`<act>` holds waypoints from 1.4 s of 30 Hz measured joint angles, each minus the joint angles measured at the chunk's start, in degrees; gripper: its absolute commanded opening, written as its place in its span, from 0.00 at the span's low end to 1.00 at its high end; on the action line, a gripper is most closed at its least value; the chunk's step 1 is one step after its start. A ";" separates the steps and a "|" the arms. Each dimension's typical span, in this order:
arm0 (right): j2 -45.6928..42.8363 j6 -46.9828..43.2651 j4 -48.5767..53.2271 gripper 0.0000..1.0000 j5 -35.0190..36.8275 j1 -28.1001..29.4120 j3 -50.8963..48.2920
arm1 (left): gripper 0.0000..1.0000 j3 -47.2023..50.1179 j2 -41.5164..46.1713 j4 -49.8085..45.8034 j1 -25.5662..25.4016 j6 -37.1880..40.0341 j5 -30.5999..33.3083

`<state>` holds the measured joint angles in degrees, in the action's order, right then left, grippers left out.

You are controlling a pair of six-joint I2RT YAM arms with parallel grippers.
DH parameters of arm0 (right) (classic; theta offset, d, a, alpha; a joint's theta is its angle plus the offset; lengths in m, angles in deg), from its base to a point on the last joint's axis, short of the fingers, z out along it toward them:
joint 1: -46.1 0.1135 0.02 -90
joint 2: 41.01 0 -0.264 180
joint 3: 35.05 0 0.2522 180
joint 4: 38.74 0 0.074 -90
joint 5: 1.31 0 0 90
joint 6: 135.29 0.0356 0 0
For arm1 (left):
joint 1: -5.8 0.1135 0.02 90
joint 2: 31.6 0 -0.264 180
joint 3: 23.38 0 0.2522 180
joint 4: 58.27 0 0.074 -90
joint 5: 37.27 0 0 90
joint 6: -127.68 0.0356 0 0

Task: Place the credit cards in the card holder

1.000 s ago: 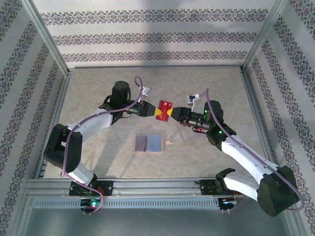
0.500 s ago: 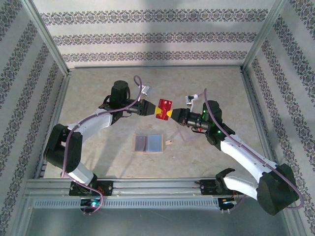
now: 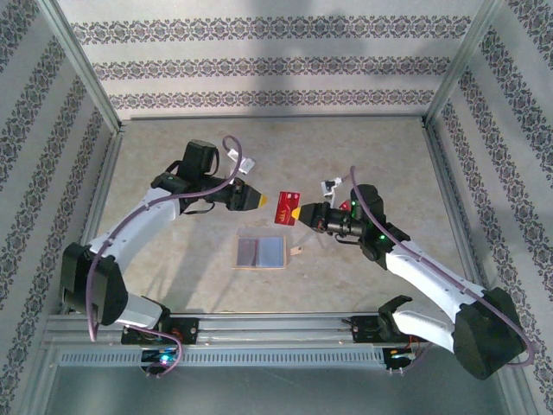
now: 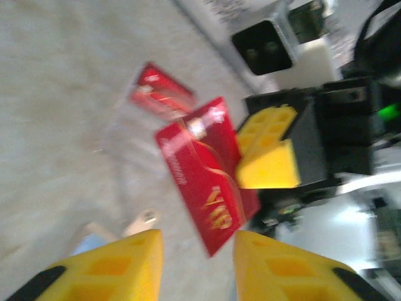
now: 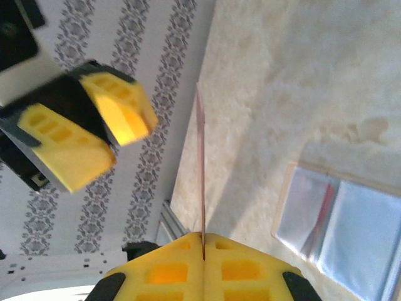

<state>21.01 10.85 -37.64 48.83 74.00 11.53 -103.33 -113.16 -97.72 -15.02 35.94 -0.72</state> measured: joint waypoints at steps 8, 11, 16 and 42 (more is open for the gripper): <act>9.22 -1.55 1.95 0.00 0.22 6.12 -0.07 | 0.00 4.04 0.50 -12.13 0.26 17.07 17.73; 13.64 -1.95 2.21 0.00 0.46 8.55 0.00 | 0.00 6.60 -0.98 -12.83 0.26 20.59 21.33; 18.03 -2.08 2.80 0.00 1.03 11.58 0.02 | 0.00 8.76 -4.35 -12.87 -0.55 24.65 26.53; 29.18 1.25 -7.15 0.00 1.29 15.15 -1.51 | 0.02 11.63 -13.05 -11.61 -6.95 29.86 33.44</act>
<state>50.19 12.09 -44.79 50.12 89.15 10.03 -91.70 -126.21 -109.33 -21.97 65.80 32.72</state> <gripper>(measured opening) 0.051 0.048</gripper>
